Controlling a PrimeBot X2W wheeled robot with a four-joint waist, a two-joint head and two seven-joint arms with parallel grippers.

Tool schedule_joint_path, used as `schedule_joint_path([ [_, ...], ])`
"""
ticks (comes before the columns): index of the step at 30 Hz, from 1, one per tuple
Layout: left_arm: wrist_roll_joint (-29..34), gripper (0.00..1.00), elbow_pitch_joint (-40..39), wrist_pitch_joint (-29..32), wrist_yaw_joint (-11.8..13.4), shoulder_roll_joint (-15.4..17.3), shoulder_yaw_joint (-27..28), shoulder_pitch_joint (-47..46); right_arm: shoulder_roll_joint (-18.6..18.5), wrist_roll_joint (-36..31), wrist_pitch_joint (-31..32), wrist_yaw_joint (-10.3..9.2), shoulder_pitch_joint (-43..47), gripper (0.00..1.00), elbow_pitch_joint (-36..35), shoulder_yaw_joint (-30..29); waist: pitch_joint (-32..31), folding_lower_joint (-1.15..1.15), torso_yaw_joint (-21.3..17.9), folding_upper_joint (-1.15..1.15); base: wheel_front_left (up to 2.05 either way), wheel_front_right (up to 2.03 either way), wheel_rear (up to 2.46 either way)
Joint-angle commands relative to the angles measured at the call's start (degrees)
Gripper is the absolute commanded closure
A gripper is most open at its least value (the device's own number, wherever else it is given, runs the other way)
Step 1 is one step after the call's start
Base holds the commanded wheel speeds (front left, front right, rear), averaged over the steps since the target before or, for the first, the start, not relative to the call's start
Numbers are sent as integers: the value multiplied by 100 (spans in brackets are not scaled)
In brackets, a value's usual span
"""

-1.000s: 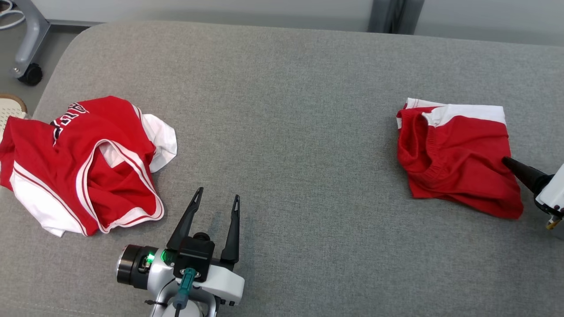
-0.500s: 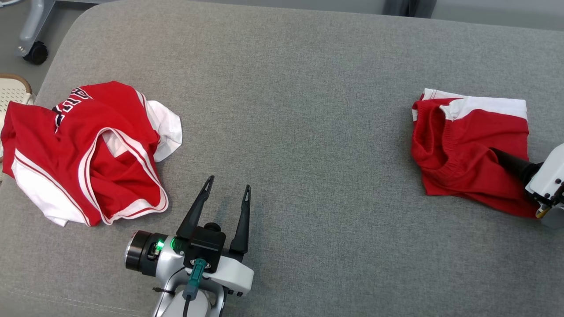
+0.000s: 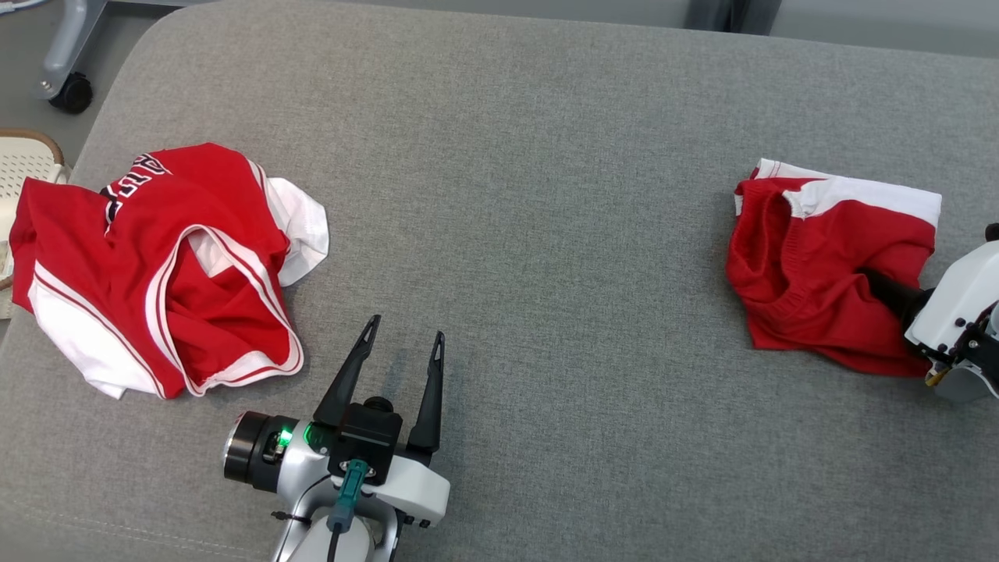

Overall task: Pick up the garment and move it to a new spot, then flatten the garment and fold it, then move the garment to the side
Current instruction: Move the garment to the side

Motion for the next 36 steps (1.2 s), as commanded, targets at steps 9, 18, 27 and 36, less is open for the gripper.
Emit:
schedule_joint_path([
  [9,-43,0,43,-24,54,21,23,-33,-402,-166,-334,1,-179,100,110,465,-128,0,-76,0,0,0,0],
  [18,-100,0,4,-24,83,21,24,54,-1138,-830,-495,1,-372,100,592,1237,-251,0,-129,0,0,0,0],
  [27,-105,0,-47,-24,91,21,53,61,-1789,-1592,-720,0,-719,100,1073,1913,-124,0,-155,0,0,0,0],
  [36,-28,0,-43,-24,54,21,105,-31,-1911,-2481,-1071,0,-1183,100,1989,2456,47,0,-184,0,0,0,0],
])
